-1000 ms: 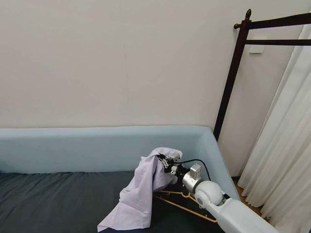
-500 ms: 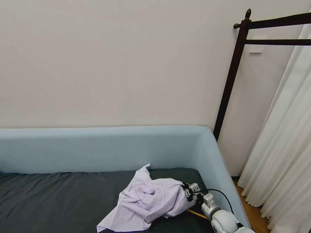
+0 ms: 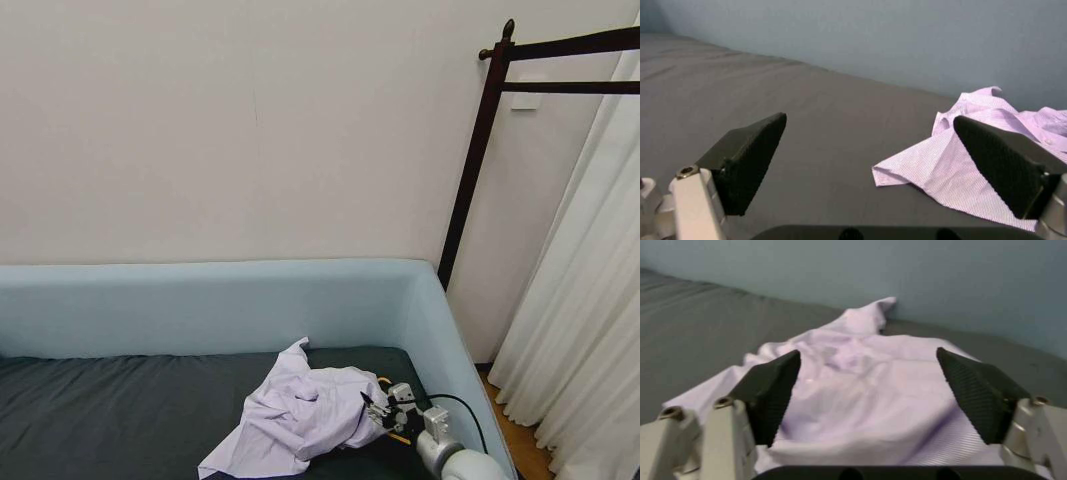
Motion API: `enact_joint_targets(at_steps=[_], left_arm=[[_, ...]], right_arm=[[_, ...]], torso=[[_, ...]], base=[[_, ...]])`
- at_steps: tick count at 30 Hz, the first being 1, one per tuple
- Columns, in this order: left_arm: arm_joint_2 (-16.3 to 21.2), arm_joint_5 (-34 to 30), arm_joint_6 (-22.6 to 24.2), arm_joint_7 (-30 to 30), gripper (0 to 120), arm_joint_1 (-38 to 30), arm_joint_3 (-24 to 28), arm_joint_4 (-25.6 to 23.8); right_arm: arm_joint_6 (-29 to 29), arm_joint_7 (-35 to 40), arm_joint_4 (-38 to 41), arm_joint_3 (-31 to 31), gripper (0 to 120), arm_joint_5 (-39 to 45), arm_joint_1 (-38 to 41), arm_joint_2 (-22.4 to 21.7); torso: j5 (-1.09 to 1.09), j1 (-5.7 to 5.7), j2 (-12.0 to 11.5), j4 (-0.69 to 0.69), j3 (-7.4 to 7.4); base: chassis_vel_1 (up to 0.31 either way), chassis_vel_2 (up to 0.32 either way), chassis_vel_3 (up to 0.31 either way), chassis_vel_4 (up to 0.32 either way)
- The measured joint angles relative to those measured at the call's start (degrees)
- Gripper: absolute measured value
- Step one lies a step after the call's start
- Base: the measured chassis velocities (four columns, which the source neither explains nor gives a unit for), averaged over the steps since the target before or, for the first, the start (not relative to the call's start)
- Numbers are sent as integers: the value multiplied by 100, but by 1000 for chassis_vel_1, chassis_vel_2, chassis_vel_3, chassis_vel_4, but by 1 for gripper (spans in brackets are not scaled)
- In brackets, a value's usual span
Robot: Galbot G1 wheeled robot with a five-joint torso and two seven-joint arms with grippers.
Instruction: Pick up the clothes from the sofa and hang them on the clothes hanger.
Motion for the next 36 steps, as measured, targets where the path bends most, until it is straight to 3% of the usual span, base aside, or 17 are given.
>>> enact_joint_targets(at_steps=[4,12,19,31,35,36], left_arm=[[-13,51,14,0,99,15,-18,-37],[-82,48,2,-3,99,12,-44,4],[-97,17,-12,-3,99,-21,-39,33],[-68,-41,-30,0,99,-83,-44,85],[-50,-73,-32,3,99,-88,-61,92],[-50,-73,-32,3,99,-88,-61,92]], right_arm=[[-169,113,-817,-654,99,-102,539,590],[-514,723,-2011,-847,100,-259,978,1501],[-694,1095,-2426,-811,100,-317,1132,1842],[-854,1101,-2697,-856,62,-398,1240,1868],[-850,1063,-2780,-872,40,-404,1288,1853],[-850,1063,-2780,-872,40,-404,1288,1853]], torso=[[0,0,0,0,1],[-1,1,0,-1,1],[-1,1,-1,-2,1],[1,1,0,-2,1],[1,1,0,-2,1],[1,1,0,-2,1]], base=[[0,0,0,0],[0,0,0,0],[0,0,0,0],[0,0,0,0],[0,0,0,0],[0,0,0,0]])
